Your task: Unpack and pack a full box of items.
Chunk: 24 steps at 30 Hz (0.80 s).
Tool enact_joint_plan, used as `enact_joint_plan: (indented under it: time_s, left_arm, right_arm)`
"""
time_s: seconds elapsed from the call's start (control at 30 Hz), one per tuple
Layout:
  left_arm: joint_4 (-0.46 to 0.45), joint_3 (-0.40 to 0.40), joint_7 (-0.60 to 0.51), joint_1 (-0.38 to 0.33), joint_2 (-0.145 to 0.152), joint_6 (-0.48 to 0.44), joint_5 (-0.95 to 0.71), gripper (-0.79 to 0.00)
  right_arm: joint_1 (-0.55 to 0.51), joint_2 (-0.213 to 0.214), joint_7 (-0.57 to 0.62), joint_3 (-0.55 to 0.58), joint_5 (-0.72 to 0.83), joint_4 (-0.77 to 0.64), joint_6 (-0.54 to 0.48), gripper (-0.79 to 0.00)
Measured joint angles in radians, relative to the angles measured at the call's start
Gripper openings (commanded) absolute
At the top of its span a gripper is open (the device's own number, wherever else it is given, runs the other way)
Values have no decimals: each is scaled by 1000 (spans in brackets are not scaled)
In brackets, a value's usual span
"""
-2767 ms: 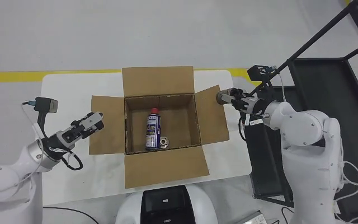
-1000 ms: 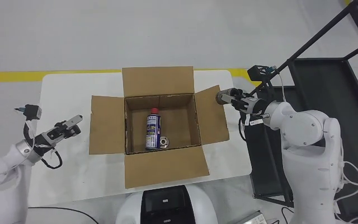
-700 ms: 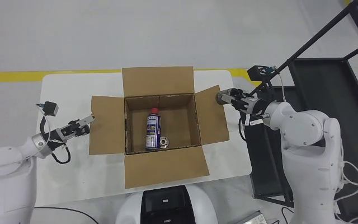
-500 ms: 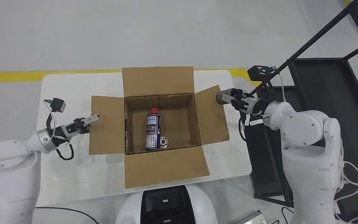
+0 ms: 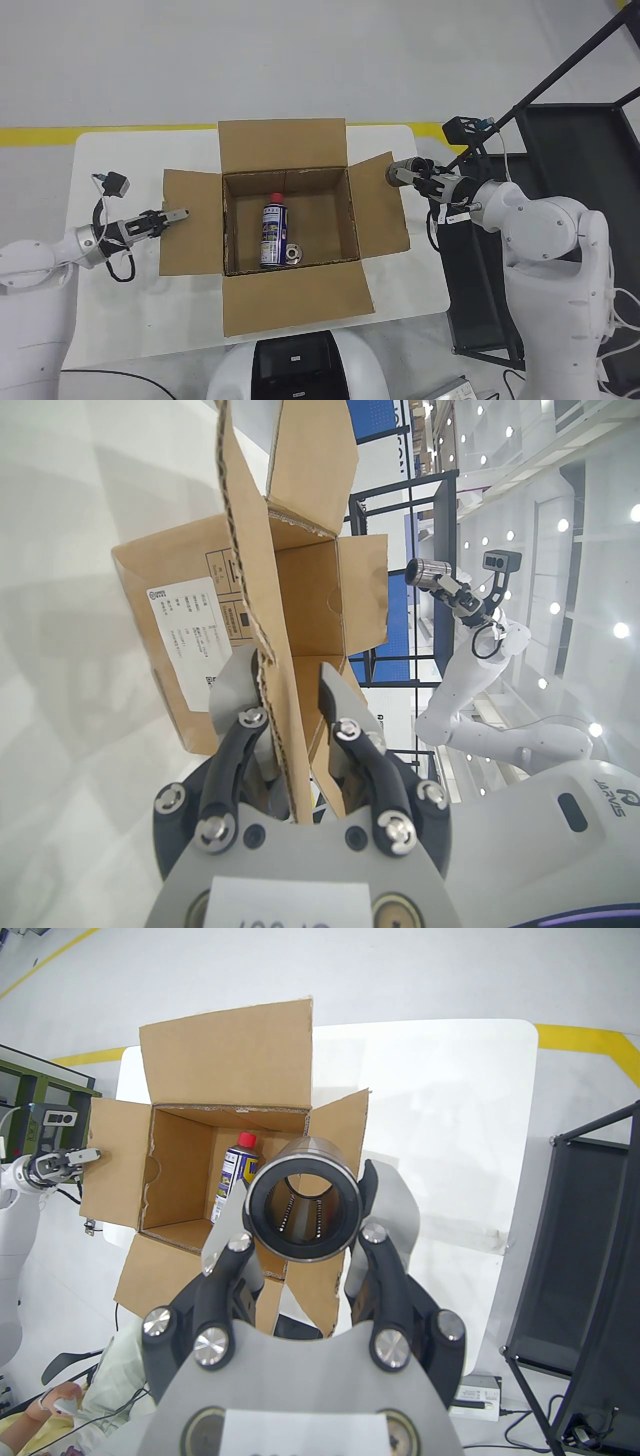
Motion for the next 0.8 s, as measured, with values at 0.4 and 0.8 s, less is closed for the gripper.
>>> enact_joint_plan:
  time_s: [0.4, 0.8]
  left_arm:
    - [7, -95, -13, 27, 35, -22, -4, -785]
    - [-14, -246, -28, 118, 75, -14, -56, 0]
  right_arm:
    - [0, 0, 0, 0, 0, 0, 0, -785]
    - [0, 0, 0, 0, 0, 0, 0, -785]
